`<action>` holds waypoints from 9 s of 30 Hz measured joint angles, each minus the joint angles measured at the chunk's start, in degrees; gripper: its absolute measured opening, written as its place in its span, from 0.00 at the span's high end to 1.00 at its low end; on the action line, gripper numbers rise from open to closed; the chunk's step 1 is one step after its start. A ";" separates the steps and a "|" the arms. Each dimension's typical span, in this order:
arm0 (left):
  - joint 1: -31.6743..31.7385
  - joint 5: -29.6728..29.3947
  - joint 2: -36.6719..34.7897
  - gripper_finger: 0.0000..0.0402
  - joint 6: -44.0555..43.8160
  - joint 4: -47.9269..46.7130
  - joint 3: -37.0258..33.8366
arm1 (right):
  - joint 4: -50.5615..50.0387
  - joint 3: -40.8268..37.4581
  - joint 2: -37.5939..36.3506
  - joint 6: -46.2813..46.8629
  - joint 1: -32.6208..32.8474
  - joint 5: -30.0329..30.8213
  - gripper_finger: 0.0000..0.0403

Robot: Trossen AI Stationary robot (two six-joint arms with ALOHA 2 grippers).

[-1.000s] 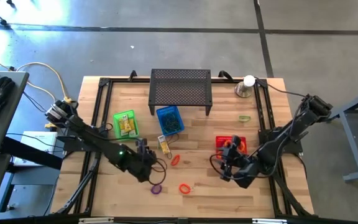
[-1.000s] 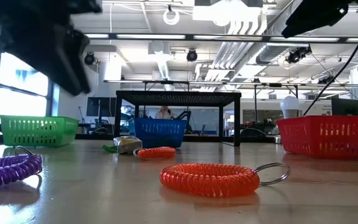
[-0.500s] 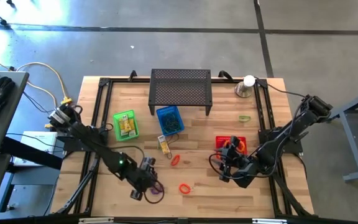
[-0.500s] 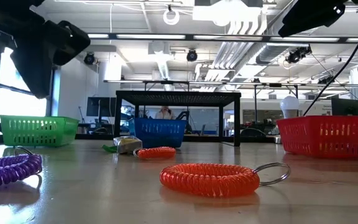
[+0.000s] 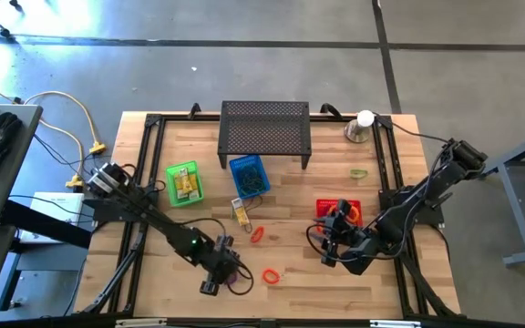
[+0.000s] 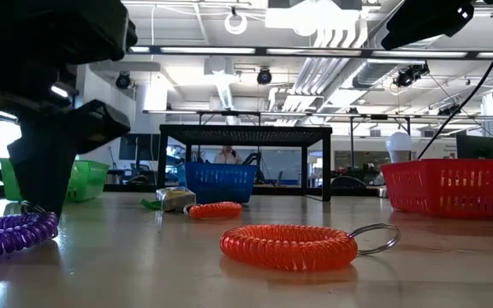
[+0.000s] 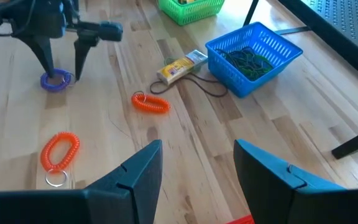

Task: Pick & Place Office Desk Supplies
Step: Put the violet spring keychain into the red basket, then put the green rubber band into the blue basket

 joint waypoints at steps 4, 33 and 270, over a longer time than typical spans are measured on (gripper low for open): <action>1.19 3.34 0.80 0.54 0.29 0.30 0.09 | 0.68 0.00 0.00 0.00 0.00 0.00 0.54; -0.40 -29.43 -13.49 0.99 12.22 3.65 0.59 | 17.61 0.02 3.09 -3.19 -0.03 -6.40 0.54; -13.63 -45.62 -17.62 0.57 -5.32 -5.43 0.48 | 48.37 7.40 29.97 -28.46 -44.91 -41.36 0.99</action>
